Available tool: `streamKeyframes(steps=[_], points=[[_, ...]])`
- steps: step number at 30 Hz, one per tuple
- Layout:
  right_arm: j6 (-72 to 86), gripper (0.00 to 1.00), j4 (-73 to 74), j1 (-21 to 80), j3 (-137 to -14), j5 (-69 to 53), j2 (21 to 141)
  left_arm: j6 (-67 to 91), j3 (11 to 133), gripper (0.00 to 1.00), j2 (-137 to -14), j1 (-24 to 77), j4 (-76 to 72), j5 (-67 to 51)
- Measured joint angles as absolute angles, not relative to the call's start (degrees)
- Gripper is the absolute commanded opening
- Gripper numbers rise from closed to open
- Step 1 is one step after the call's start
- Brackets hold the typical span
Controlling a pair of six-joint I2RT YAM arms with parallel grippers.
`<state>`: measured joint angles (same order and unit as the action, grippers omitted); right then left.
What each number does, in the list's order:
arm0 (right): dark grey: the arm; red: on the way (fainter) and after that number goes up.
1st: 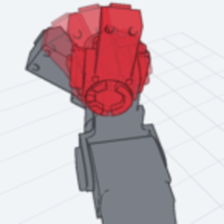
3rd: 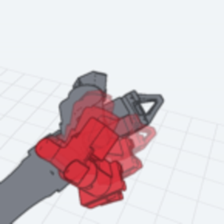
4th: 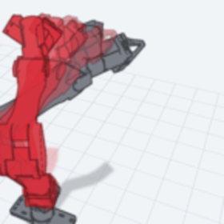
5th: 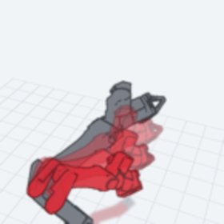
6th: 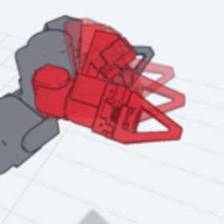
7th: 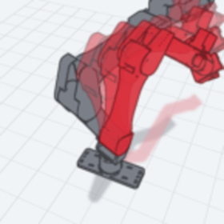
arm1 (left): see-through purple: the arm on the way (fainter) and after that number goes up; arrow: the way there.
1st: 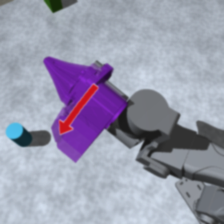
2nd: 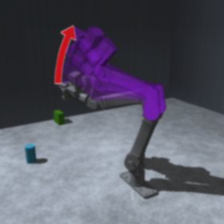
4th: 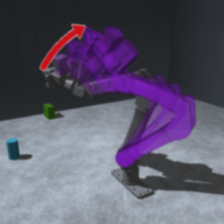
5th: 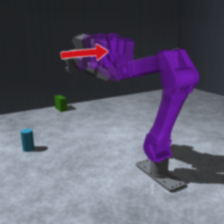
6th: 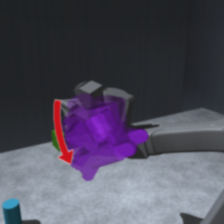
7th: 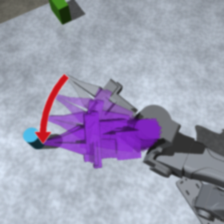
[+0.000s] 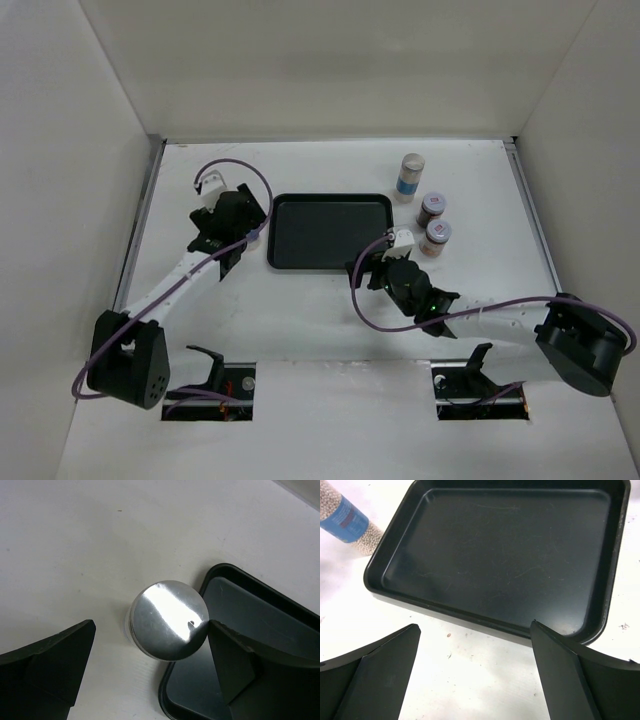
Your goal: Organize the condiment bottles
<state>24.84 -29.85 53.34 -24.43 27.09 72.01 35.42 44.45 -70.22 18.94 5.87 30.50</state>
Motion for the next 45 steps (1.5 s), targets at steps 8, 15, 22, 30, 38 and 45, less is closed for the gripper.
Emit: streamKeyframes(steps=[8,15,22,30,38,45], points=[[24.8,0.99,-29.8,53.3,-24.8,26.3,72.5,33.3,47.8,0.60,-76.0,17.9,2.6,30.2],[24.8,1.00,-29.8,53.3,-24.8,26.1,72.4,32.5,48.6,0.31,-76.4,18.1,2.0,30.2],[24.8,1.00,-29.8,53.3,-24.8,26.0,72.4,32.0,50.4,0.27,-75.0,18.6,5.8,30.6],[24.9,1.00,-29.8,53.3,-24.8,26.0,72.4,30.3,60.1,0.27,-74.0,23.4,6.7,31.8],[24.9,1.00,-29.9,52.6,-24.8,26.0,72.4,30.2,68.7,0.28,-84.5,26.9,1.8,30.7],[24.9,1.00,-30.0,51.8,-24.8,26.0,72.4,30.3,69.3,0.31,-96.2,27.0,-1.3,28.1]])
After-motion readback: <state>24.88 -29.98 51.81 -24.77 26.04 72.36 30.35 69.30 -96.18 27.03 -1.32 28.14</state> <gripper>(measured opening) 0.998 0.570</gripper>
